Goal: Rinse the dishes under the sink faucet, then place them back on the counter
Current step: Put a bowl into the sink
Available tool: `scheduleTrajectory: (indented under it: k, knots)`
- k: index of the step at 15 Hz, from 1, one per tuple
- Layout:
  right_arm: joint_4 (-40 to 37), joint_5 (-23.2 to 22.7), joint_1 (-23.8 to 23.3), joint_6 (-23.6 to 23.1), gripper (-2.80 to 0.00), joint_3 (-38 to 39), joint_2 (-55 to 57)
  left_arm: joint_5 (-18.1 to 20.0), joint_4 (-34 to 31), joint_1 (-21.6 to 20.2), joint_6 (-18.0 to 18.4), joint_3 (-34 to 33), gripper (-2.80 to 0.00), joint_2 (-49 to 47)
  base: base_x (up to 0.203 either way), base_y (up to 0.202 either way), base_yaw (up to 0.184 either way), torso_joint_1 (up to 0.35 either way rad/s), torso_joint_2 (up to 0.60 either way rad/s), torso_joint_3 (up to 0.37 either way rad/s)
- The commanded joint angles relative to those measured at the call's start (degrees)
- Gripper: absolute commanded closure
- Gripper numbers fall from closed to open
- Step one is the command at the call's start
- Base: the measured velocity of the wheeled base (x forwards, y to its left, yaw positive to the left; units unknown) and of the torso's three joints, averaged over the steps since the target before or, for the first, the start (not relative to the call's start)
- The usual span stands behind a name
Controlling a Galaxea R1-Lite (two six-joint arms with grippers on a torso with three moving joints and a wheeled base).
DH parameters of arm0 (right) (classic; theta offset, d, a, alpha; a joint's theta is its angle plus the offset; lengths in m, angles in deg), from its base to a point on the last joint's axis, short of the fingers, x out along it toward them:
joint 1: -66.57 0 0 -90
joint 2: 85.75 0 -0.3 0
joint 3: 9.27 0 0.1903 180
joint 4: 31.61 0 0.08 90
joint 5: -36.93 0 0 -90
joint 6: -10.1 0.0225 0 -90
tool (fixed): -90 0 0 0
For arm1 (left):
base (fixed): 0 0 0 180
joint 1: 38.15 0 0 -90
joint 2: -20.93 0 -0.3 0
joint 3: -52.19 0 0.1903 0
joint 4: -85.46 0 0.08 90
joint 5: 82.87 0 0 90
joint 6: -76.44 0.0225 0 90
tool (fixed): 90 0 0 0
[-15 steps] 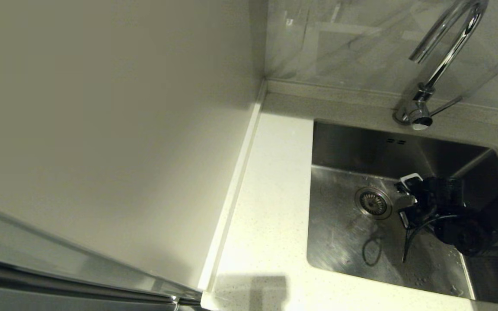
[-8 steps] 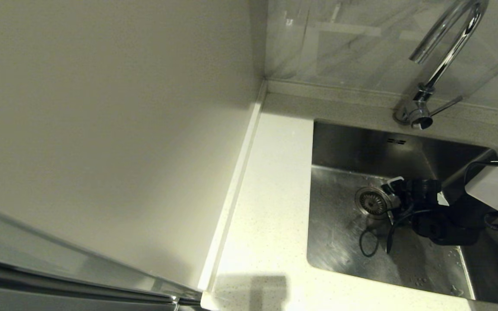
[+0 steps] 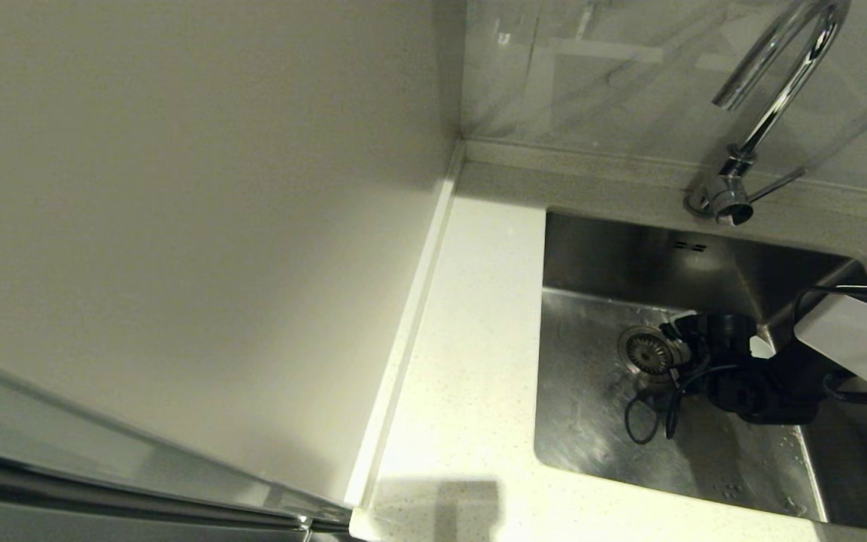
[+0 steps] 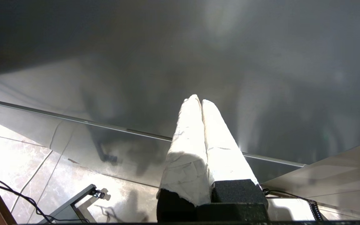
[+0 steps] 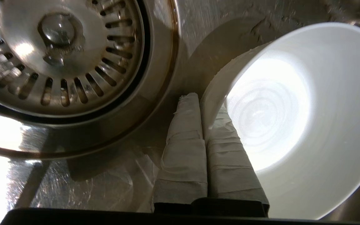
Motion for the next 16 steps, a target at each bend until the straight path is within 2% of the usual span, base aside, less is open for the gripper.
scheduleTrajectory:
  k: [1,5,6,12,16]
  knots:
    - [-1.08,0.09,0.0,-0.08,0.0,-0.68,0.08,0.0,0.0,0.06,-0.03,0.0,0.0,0.18,0.0,0.0,0.0,0.0,0.0,0.0]
    - [-1.81,0.27,0.17,-0.08,0.0,-1.66,-0.18,-0.01,0.0,-0.02,-0.03,0.0,0.0,0.18,0.0,0.0,0.0,0.0,0.0,0.0]
    - [-1.87,0.52,0.17,-0.08,-2.8,-1.57,-0.34,-0.01,0.0,-0.01,-0.03,0.0,0.0,0.18,0.0,0.0,0.0,0.0,0.0,0.0]
    - [-1.86,0.32,0.59,0.01,-2.8,2.04,-6.29,0.0,0.0,0.06,-0.03,0.0,0.0,0.18,0.0,0.0,0.0,0.0,0.0,0.0]
    - [-1.81,0.27,0.61,0.09,-2.8,7.07,-10.2,0.0,0.0,0.04,-0.03,0.0,0.0,0.18,0.0,0.0,0.0,0.0,0.0,0.0]
